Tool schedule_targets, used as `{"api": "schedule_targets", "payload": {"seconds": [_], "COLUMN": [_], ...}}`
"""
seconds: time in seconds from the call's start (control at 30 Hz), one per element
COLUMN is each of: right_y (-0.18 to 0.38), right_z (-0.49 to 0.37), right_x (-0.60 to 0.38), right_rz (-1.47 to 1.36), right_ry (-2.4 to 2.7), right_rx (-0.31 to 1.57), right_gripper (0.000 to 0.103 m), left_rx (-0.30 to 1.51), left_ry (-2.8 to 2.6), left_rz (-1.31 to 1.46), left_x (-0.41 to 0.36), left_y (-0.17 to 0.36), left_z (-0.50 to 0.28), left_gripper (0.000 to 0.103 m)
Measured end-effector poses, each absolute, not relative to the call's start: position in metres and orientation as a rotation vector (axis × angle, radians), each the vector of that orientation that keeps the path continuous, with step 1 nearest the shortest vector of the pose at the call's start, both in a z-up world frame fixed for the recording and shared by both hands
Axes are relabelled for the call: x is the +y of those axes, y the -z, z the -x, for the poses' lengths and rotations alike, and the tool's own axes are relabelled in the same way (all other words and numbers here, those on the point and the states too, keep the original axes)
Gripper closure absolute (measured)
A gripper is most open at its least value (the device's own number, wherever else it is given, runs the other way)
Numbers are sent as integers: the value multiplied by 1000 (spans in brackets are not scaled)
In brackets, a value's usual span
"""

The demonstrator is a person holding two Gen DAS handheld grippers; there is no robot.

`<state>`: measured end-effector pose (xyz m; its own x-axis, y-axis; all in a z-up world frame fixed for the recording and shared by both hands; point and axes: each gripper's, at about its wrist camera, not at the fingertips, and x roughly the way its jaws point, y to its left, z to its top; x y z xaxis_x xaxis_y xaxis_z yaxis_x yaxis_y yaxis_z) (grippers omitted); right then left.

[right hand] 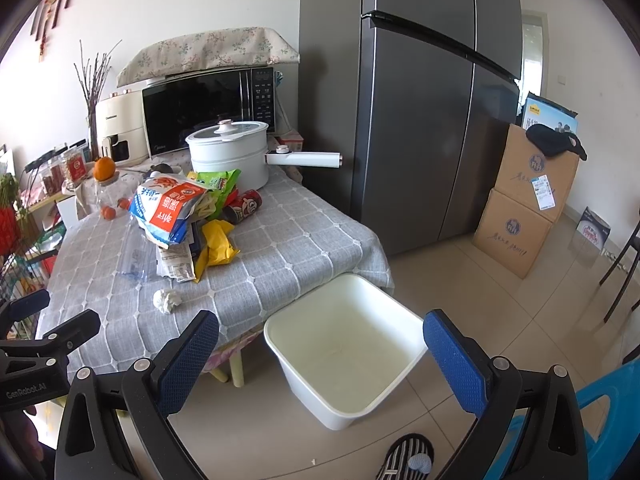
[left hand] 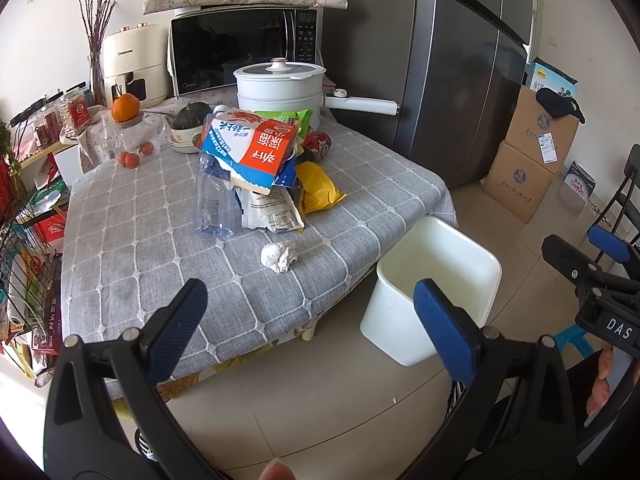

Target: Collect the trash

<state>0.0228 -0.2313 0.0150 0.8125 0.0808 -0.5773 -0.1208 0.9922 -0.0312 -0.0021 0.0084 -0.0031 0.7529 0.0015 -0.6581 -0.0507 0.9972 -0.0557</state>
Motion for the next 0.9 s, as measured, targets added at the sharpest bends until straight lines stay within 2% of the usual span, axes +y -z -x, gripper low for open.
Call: {"api": "schedule_targets", "payload": {"seconds": [0.9], "right_y": [-10], "right_z": [-21], "right_x": [-229], "right_rz": [67], "right_ry": [-108], "right_rx": [621], "right_gripper": [0], "left_rx": [772], "left_ry": [-41], "left_rz": [103], "left_x": [17], "left_y": [7], "left_z": [0], "left_gripper": [1]}}
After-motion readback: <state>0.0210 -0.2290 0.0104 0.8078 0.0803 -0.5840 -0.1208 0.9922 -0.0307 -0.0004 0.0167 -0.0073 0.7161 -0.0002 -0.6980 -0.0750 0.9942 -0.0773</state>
